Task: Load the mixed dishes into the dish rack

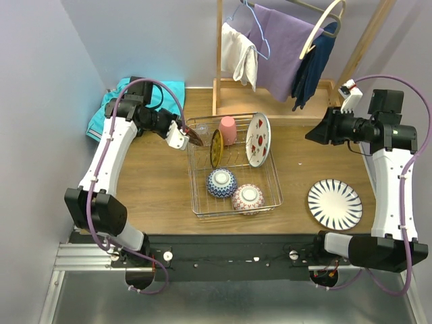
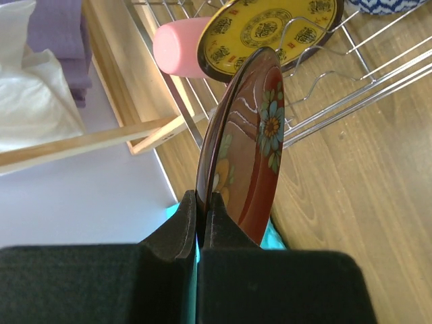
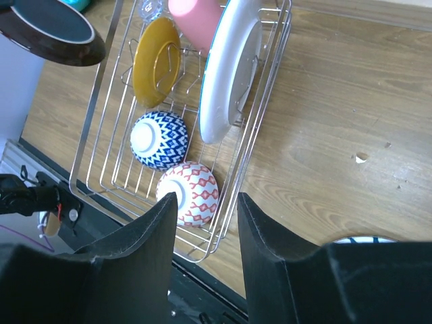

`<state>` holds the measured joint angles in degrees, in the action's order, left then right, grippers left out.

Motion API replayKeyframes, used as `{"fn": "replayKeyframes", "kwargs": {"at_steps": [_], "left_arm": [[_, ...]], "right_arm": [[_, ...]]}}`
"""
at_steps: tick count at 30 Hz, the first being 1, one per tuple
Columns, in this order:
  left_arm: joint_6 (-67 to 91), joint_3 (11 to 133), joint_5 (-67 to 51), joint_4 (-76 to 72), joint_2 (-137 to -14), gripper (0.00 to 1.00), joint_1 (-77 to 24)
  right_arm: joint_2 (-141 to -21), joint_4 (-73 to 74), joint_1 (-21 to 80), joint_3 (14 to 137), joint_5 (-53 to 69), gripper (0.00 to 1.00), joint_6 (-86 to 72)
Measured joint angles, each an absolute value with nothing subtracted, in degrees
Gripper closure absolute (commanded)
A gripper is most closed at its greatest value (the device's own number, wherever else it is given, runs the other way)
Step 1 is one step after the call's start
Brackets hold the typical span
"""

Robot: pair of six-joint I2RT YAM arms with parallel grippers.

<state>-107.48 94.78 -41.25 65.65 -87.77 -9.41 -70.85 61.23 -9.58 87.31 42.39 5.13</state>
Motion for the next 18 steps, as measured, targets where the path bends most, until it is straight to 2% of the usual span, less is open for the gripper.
{"fn": "replayKeyframes", "kwargs": {"at_steps": [6,12,18], "left_arm": [[-111.77,92.23,-42.89,63.96,-89.1,1.0,-9.1],[-113.99,84.66,-47.75,55.79,-88.51,1.0,-9.69],[-113.71,83.48,-49.04,53.63,-88.38,1.0,-9.76]], "right_arm": [[-70.76,60.42,-9.58,86.21,42.37,0.52,4.45],[-69.54,59.96,-9.58,84.2,42.0,0.52,4.4],[-67.46,59.61,-9.58,81.91,41.78,0.52,4.1]]}}
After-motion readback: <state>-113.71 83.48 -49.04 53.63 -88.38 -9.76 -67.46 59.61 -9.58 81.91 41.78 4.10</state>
